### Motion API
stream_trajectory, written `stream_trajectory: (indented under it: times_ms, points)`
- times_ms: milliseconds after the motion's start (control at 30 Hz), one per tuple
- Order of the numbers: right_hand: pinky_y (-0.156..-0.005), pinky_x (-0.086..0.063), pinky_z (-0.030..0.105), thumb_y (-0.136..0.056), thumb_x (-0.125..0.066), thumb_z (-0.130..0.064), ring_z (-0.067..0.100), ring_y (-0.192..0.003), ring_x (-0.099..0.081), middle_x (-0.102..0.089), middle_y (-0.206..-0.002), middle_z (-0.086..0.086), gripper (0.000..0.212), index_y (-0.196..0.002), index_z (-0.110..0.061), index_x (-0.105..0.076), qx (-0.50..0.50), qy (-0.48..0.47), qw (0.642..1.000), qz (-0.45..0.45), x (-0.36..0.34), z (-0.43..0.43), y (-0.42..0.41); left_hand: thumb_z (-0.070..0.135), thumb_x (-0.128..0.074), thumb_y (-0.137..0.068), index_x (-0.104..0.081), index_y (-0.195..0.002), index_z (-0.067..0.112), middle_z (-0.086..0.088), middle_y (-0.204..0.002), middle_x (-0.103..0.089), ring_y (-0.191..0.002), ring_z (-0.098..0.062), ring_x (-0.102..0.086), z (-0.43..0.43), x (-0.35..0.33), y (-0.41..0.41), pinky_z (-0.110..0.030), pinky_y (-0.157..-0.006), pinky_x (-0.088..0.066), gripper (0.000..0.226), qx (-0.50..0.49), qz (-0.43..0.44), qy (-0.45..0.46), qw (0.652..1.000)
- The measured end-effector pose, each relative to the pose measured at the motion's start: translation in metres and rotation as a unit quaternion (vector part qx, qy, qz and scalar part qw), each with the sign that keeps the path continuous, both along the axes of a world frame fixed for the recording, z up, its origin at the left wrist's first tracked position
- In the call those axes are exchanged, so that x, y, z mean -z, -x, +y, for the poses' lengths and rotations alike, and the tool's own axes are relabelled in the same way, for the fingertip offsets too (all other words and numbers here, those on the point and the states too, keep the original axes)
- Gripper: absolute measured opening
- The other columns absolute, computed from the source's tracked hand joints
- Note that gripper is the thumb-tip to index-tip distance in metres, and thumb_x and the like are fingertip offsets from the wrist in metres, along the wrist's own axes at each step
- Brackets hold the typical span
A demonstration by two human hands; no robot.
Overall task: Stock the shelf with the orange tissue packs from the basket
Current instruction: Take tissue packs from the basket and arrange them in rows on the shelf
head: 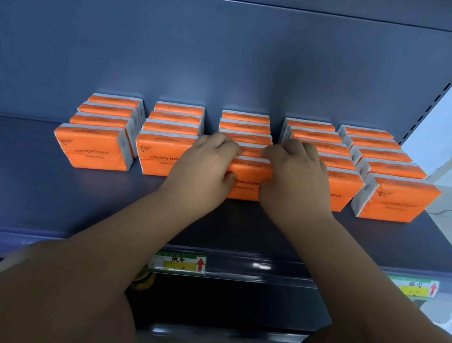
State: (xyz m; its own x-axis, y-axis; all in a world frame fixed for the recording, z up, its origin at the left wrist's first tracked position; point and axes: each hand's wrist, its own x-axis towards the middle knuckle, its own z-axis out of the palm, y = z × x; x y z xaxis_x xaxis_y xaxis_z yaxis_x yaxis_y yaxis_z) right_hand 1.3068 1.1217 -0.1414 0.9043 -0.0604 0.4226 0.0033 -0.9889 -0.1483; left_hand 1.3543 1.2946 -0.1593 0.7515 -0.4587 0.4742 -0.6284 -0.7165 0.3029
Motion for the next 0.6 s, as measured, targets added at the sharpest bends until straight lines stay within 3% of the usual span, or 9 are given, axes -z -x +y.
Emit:
stream_trajectory:
  times_ms: [200,333,433,600]
  points:
    - [-0.099,-0.047,0.046,-0.089,-0.060,-0.022,0.031,-0.126,-0.048,-0.059,-0.130,0.007,0.040,-0.128,-0.015,-0.061,0.020,-0.059,0.998,0.002,-0.010,0.033,0.008,0.032,-0.064,-0.091,-0.060,-0.133,0.007,-0.011,-0.143,-0.053,-0.134,-0.032,-0.046,0.012,-0.013,0.013,-0.042,-0.114,-0.039,0.049,-0.038,-0.037,-0.033,0.998]
    - [-0.104,-0.040,0.047,-0.095,-0.053,-0.037,0.032,-0.125,-0.051,-0.062,-0.129,0.008,0.040,-0.128,-0.016,-0.062,0.021,-0.094,0.994,-0.044,-0.015,0.064,0.011,0.048,-0.061,-0.092,-0.053,-0.142,0.010,-0.011,-0.156,-0.044,-0.146,-0.037,-0.034,0.050,-0.031,0.021,-0.047,-0.122,-0.028,0.064,-0.129,-0.044,-0.064,0.989]
    - [-0.097,-0.044,0.045,-0.094,-0.048,-0.042,0.035,-0.120,-0.055,-0.065,-0.126,0.009,0.048,-0.131,-0.014,-0.062,-0.033,-0.156,0.984,-0.080,-0.017,0.096,0.015,0.056,-0.053,-0.093,-0.049,-0.146,0.010,-0.013,-0.157,-0.043,-0.148,-0.039,-0.030,0.090,-0.044,0.037,-0.047,-0.124,-0.023,0.070,-0.192,-0.035,-0.055,0.979]
    - [-0.100,-0.046,0.044,-0.098,-0.049,-0.042,0.031,-0.122,-0.055,-0.064,-0.129,0.005,0.045,-0.134,-0.017,-0.060,-0.145,-0.206,0.965,-0.069,-0.014,0.168,0.035,0.057,-0.046,-0.093,-0.052,-0.144,0.005,-0.018,-0.153,-0.049,-0.146,-0.044,-0.036,0.168,-0.047,0.097,-0.053,-0.122,-0.030,0.072,-0.317,-0.080,-0.050,0.944]
